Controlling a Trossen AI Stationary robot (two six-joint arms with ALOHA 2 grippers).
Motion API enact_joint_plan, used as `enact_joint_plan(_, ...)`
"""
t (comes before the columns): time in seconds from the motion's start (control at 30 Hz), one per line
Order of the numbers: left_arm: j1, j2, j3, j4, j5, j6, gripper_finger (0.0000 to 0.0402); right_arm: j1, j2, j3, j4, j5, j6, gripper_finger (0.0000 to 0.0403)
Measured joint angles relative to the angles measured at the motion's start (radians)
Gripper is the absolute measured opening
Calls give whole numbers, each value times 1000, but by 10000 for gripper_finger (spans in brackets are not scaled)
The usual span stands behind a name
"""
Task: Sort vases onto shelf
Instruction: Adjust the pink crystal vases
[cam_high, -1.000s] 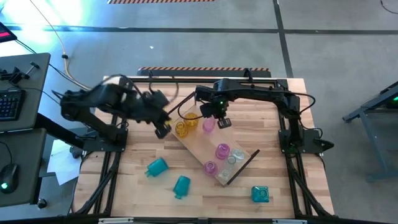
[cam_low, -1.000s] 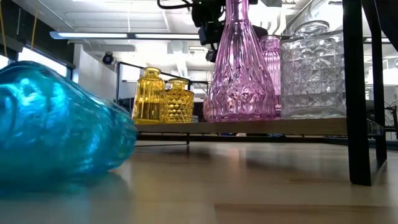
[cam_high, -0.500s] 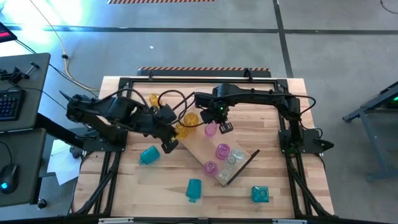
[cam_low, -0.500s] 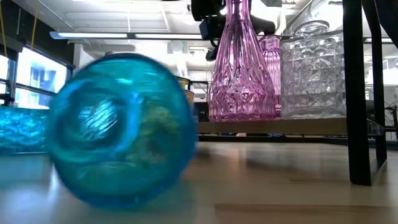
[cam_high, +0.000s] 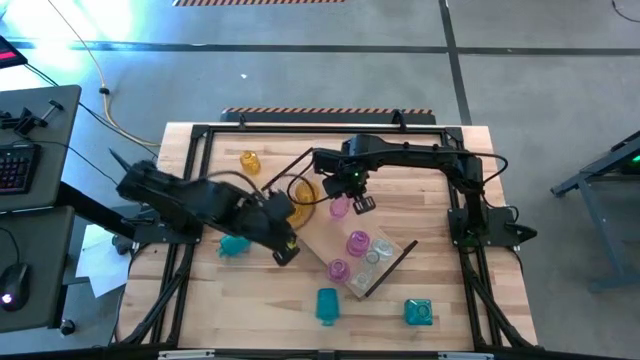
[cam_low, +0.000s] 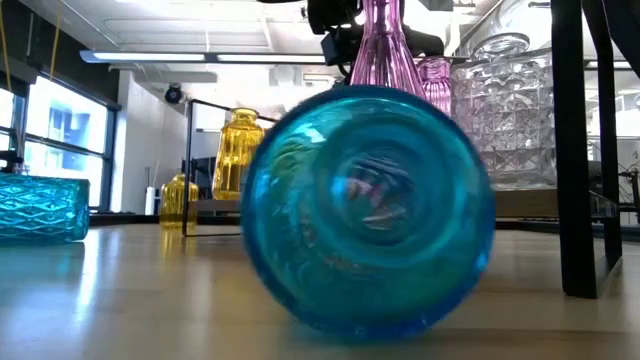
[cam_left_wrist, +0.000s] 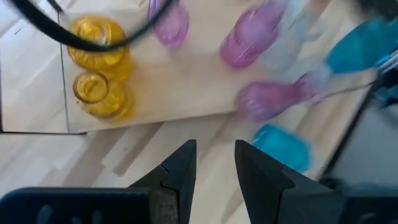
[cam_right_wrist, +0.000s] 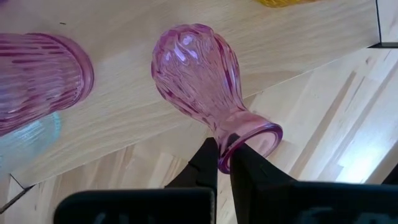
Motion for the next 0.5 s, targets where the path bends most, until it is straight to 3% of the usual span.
enact_joint_plan(0.23, -1, 14, -165, -36, 3, 100, 104, 4, -4, 0, -4, 0, 118, 0)
enact_joint_plan(0.37, -23, -3, -269, 36, -55, 121, 104, 25, -25, 1, 9, 3, 185, 0)
enact_joint_plan(0.5, -50, -25, -333, 122, -78, 113, 104, 56, -33, 1, 9, 85, 237, 0)
